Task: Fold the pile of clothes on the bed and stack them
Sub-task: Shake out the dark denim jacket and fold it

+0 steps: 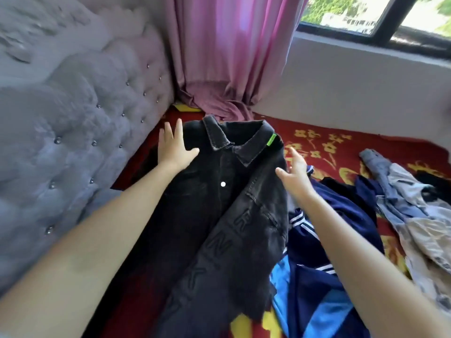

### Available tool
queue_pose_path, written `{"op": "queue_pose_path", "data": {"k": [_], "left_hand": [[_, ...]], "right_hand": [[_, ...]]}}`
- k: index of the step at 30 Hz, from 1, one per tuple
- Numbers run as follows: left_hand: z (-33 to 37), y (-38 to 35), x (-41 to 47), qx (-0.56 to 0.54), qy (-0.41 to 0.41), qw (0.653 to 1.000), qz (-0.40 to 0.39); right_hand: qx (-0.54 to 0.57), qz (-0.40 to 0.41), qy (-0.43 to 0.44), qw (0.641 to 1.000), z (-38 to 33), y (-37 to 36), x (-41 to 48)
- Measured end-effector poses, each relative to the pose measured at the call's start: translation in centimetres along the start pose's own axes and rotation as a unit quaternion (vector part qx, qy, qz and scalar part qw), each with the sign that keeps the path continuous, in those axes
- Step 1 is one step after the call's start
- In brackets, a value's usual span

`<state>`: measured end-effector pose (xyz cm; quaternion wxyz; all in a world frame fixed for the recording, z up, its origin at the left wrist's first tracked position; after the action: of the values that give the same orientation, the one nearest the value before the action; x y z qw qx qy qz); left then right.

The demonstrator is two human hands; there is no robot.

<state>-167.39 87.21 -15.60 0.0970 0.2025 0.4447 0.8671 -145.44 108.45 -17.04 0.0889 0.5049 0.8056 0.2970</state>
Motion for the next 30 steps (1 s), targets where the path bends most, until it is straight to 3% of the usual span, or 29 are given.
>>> {"op": "queue_pose_path", "data": {"k": [3, 6, 10, 15, 18, 22, 25, 30], "left_hand": [[-7.2, -7.4, -9.4, 0.024, 0.096, 0.987, -0.123], [-15.2, -12.2, -21.0, 0.083, 0.212, 0.941, -0.249], [-23.4, -14.5, -33.7, 0.113, 0.290, 0.879, -0.362], [-26.9, -13.5, -38.8, 0.073, 0.377, 0.846, -0.369], [-26.9, -13.8, -39.2, -0.027, 0.423, 0.840, -0.339], [-25.5, -14.2, -39.6, -0.072, 0.459, 0.820, -0.333], [-25.9, -14.9, -39.8, -0.055, 0.458, 0.820, -0.340], [-22.5, -14.8, -39.3, -0.050, 0.402, 0.803, -0.438]], "right_hand": [[-0.084, -0.092, -0.072, 0.990, 8.5, -5.4, -7.9], [-0.159, -0.186, -0.205, 0.947, 16.6, -8.4, -18.1], [-0.222, -0.263, -0.290, 0.893, 21.4, -9.0, -28.4], [-0.250, -0.315, -0.309, 0.862, 23.4, -8.4, -34.1], [-0.251, -0.314, -0.313, 0.860, 23.9, -7.8, -34.9], [-0.240, -0.280, -0.323, 0.872, 24.3, -6.9, -35.0], [-0.238, -0.280, -0.322, 0.872, 24.2, -6.4, -35.1], [-0.223, -0.282, -0.305, 0.882, 23.2, -6.6, -35.2]]}}
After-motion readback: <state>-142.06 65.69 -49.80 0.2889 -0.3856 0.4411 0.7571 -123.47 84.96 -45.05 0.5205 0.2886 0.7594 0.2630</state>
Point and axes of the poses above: each hand's wrist, its own x-axis towards the middle knuckle, its own y-axis out of the back of the hand, z = x × y, the point moved 7 cm from there along x, towards the middle knuckle, and after that the axes turned 15 degrees about z, right-handed, at the moved point
